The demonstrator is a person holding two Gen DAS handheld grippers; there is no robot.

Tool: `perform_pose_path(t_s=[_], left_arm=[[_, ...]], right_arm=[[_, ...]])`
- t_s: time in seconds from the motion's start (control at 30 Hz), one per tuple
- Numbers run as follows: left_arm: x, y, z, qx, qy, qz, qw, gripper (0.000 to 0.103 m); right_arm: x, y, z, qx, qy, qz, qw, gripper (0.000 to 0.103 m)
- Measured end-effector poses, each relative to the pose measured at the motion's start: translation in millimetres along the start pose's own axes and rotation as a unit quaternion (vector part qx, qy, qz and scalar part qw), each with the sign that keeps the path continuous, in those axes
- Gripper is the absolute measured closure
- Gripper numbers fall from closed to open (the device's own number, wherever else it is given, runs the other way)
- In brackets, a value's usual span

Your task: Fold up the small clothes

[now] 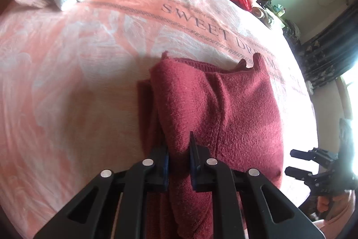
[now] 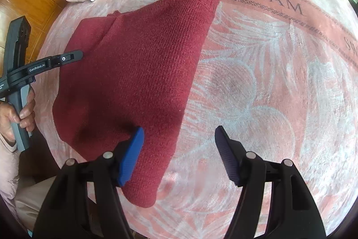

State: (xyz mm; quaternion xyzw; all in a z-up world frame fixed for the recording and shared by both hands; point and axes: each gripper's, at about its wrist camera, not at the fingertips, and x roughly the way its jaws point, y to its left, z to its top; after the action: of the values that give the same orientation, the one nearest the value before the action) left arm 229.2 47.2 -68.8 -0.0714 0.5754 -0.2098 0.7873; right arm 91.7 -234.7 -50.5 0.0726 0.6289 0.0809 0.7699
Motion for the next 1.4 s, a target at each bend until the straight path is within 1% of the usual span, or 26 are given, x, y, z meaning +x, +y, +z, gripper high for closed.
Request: perform_pose_path(t_s=[0.1,0.17,0.23,0.3,0.33,0.37,0.43,0.47,0.53,0.57,0.6,0.63,0.77,0.87,0.97,1.1,1.13,1.17,1.27,1.33,1.4], left_arm=[[16.8,8.2,-3.2,0.001,0.012,0.018,0.9998,0.088],[29.4,5.4,-5.9,0.016,0.008,0.035,0.9992,0.087],[29.3,-1.8,-5.5,0.031,0.000,0.046,0.9985,0.087],[24.0,-4.0,-3.8,0.030,0.001,0.042,0.9987,0.087],[19.8,-3.5,-3.3,0.025,-0.001,0.036,0.9991,0.084],[16.3,-2.4,-3.3,0.019,-0.001,0.034,0.9992,0.079],[5.2,-0.5,-6.3,0.004,-0.003,0.035,0.9994,0.076],[-0.7,-1.1,-9.9,0.001,-0.004,0.038,0.9993,0.074],[-13.4,-5.9,-21.9,0.002,-0.007,0.058,0.9983,0.068],[-21.0,-9.2,-29.1,0.004,-0.018,0.068,0.9975,0.064],[-27.6,-14.5,-38.6,0.011,-0.026,0.074,0.9969,0.061],[-29.3,-20.4,-44.9,0.018,-0.024,0.075,0.9967,0.060],[-21.6,-38.5,-66.7,0.047,-0.003,0.067,0.9967,0.060],[-12.9,-44.1,-71.4,0.072,-0.002,0.081,0.9941,0.059],[-5.7,-35.5,-71.3,0.060,0.007,0.071,0.9957,0.054],[3.2,-24.1,-73.3,0.047,0.013,0.056,0.9973,0.047],[5.9,-21.7,-73.5,0.048,0.012,0.058,0.9971,0.041],[8.8,-18.4,-73.9,0.044,0.013,0.055,0.9974,0.037],[10.6,-6.3,-73.5,0.007,0.025,0.025,0.9993,0.036],[5.6,-8.6,-73.9,0.012,0.021,0.025,0.9994,0.037],[-0.7,-14.0,-74.5,0.023,0.016,0.030,0.9992,0.038]], right_arm=[[11.9,1.6,3.1,0.001,0.010,-0.003,1.000,0.037],[16.4,1.2,3.7,0.008,0.012,-0.001,1.000,0.037],[18.0,2.1,3.1,0.008,0.013,-0.009,1.000,0.037],[18.6,3.0,3.1,0.006,0.013,-0.014,1.000,0.037],[17.5,3.0,2.7,0.007,0.013,-0.014,1.000,0.037],[16.0,2.9,1.8,0.007,0.013,-0.013,1.000,0.038],[9.8,4.1,-1.0,0.003,0.010,-0.006,1.000,0.038],[6.6,5.6,-3.2,0.001,0.009,-0.004,1.000,0.038],[-1.5,7.2,-9.7,-0.007,0.002,-0.003,1.000,0.038],[-4.7,8.1,-12.5,-0.010,-0.001,-0.003,1.000,0.038],[-5.8,9.3,-14.7,-0.013,-0.002,-0.001,1.000,0.038],[-5.2,10.3,-16.4,-0.014,0.000,0.000,1.000,0.038],[6.0,15.1,-18.8,-0.017,0.015,-0.005,1.000,0.038],[14.7,18.7,-20.0,-0.022,0.022,-0.015,0.999,0.038],[23.5,16.8,-20.8,-0.017,0.029,-0.019,0.999,0.037],[37.6,5.4,-23.0,0.004,0.036,-0.011,0.999,0.030],[41.3,3.2,-23.9,0.008,0.038,-0.009,0.999,0.030],[43.9,0.9,-24.4,0.013,0.040,-0.007,0.999,0.028],[43.7,-2.7,-23.6,0.022,0.042,0.003,0.999,0.028],[39.3,-2.3,-23.3,0.018,0.039,0.003,0.999,0.030],[32.2,-1.4,-20.2,0.015,0.036,0.011,0.999,0.035]])
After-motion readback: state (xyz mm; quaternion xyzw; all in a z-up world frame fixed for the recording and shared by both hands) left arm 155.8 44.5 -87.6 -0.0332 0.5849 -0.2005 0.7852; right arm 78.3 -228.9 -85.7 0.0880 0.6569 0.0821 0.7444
